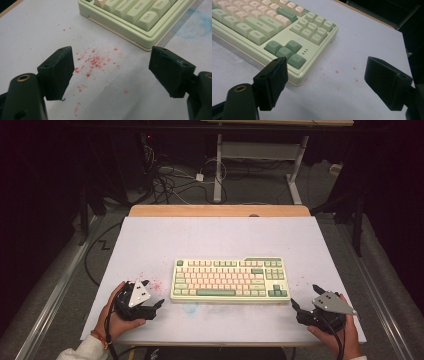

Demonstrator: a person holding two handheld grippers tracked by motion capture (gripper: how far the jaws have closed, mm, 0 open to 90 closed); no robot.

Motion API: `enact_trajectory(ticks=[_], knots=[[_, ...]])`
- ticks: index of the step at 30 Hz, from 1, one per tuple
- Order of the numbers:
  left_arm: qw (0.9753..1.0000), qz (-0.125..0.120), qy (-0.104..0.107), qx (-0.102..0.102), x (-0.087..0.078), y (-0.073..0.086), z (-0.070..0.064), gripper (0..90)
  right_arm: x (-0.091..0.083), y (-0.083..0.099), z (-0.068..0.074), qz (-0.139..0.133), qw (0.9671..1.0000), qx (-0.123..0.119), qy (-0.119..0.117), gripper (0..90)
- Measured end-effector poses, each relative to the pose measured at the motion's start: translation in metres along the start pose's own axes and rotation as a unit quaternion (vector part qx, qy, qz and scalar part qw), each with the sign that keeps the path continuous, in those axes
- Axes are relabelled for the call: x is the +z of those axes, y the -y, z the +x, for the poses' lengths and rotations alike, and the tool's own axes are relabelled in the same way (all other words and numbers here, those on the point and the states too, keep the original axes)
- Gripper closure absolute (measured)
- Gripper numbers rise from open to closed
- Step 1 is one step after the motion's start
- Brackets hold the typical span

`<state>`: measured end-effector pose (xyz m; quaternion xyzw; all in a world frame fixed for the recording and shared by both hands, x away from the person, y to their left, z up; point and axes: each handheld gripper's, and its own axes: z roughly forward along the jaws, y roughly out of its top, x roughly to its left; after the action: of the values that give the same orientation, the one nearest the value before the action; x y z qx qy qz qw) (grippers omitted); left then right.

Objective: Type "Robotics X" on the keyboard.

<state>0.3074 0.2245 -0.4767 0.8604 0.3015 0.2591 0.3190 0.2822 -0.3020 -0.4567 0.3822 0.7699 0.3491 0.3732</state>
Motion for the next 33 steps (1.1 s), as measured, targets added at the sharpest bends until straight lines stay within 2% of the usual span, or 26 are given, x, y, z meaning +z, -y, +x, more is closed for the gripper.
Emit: enact_trajectory(ticks=[11, 15, 18, 20, 22, 26, 29, 30, 33], knots=[[0.9999, 0.006, 0.007, 0.013, 0.001, 0.000, -0.003, 19.2, -0.003, 0.000, 0.002, 0.001, 1.0000, -0.002, -0.003, 22.2], [0.9999, 0.006, 0.007, 0.009, 0.001, 0.001, -0.003, 19.2, -0.005, 0.001, -0.001, -0.009, 0.9993, 0.012, -0.035, 26.0], [0.9999, 0.008, 0.007, 0.012, 0.002, 0.001, -0.004, 19.2, -0.006, -0.003, -0.004, -0.017, 0.9985, 0.018, -0.049, 35.4], [0.9999, 0.006, 0.008, 0.008, 0.002, -0.001, -0.004, 19.2, -0.006, -0.005, -0.005, -0.016, 0.9982, 0.021, -0.055, 43.2], [0.9999, 0.007, 0.007, 0.012, 0.002, -0.002, -0.004, 19.2, -0.005, -0.009, -0.006, -0.010, 0.9977, 0.025, -0.062, 49.1], [0.9998, 0.011, 0.009, 0.014, 0.003, -0.002, -0.005, 19.2, -0.002, -0.020, -0.007, -0.004, 0.9972, 0.018, -0.073, 71.2], [0.9998, 0.012, 0.010, 0.014, 0.003, -0.001, -0.006, 19.2, 0.003, -0.032, -0.003, 0.004, 0.9951, 0.003, -0.099, 87.4], [0.9998, 0.012, 0.010, 0.014, 0.003, -0.001, -0.006, 19.2, 0.006, -0.036, -0.002, 0.005, 0.9947, -0.006, -0.103, 90.0], [0.9998, 0.010, 0.012, 0.011, 0.003, 0.000, -0.005, 19.2, 0.013, -0.049, 0.005, 0.010, 0.9927, -0.019, -0.119, 90.0]])
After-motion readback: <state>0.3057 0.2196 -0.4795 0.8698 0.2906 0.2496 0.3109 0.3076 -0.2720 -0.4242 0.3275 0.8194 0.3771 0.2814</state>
